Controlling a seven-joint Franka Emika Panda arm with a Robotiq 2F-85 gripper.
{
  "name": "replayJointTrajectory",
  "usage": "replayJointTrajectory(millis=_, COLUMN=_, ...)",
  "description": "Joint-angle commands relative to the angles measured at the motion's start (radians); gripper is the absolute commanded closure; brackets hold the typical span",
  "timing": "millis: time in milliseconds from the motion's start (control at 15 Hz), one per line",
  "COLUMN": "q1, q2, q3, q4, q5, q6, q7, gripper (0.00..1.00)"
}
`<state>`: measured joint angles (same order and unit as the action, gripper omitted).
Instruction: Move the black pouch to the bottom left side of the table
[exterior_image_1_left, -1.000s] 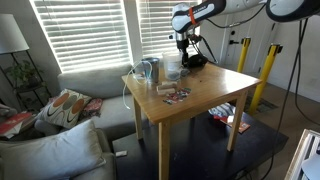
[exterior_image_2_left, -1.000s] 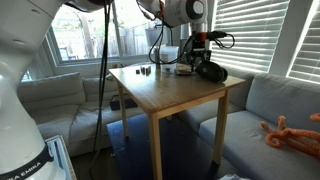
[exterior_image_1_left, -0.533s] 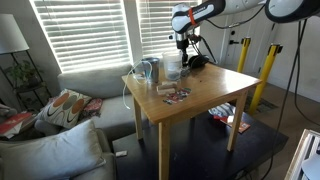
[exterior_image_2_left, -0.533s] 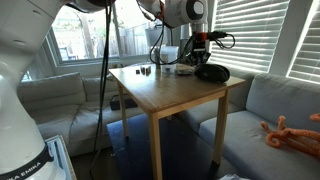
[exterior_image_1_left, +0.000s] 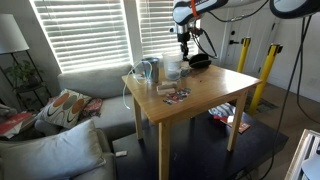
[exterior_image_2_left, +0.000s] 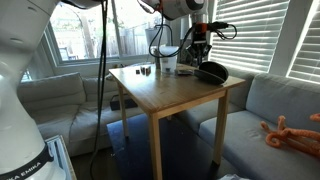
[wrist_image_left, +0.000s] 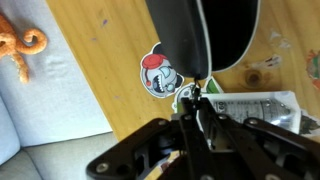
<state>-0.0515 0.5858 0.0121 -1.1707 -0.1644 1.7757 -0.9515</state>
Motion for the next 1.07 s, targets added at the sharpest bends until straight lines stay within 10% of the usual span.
replayJointTrajectory(millis=0, q1=-0.019, q2=-0.101, q3=0.011, q4=-0.034, q5=0.039, q6=-0.051, q7=0.039, gripper=0.97)
replayJointTrajectory(millis=1000, q1=-0.049, q2=-0.607, q3=0.016, q4=-0.353, q5=0.195, q6=0.081, q7=0.116, gripper=0.97)
